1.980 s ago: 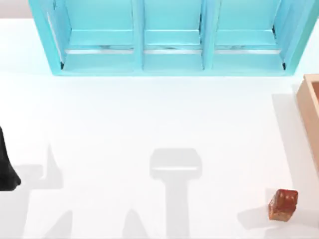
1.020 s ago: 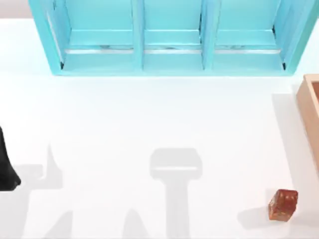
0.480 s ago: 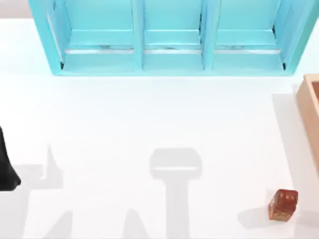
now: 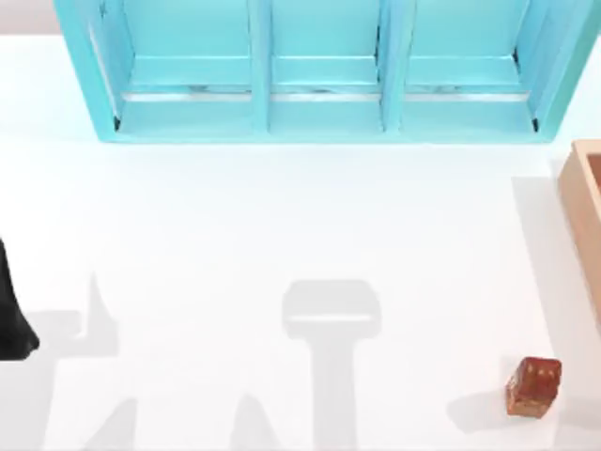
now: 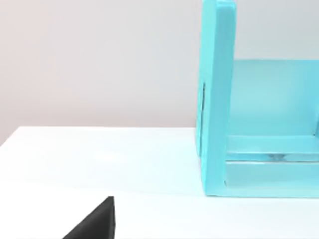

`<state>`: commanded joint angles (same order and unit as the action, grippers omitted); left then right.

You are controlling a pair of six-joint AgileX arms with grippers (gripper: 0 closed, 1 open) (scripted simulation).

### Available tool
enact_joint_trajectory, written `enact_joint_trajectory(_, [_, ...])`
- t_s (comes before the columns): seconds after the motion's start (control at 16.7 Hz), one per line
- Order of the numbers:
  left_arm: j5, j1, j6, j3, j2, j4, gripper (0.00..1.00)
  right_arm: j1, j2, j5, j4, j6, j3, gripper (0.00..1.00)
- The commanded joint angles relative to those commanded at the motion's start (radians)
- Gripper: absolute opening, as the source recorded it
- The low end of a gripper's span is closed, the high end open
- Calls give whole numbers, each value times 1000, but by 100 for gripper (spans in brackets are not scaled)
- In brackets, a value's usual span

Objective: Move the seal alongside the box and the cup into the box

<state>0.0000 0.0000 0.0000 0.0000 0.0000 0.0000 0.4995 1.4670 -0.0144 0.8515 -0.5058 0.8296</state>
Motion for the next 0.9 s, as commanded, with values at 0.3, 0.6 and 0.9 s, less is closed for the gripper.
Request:
enact_joint_trajectory(0.3, [0, 0, 0, 0, 0, 0, 100, 0, 0, 0, 0, 0, 0, 100])
enact_joint_trajectory(0.6, [0, 0, 0, 0, 0, 0, 100, 0, 0, 0, 0, 0, 0, 100])
enact_joint_trajectory(0.9, [0, 0, 0, 0, 0, 0, 100, -6, -64, 1, 70, 14, 70, 100])
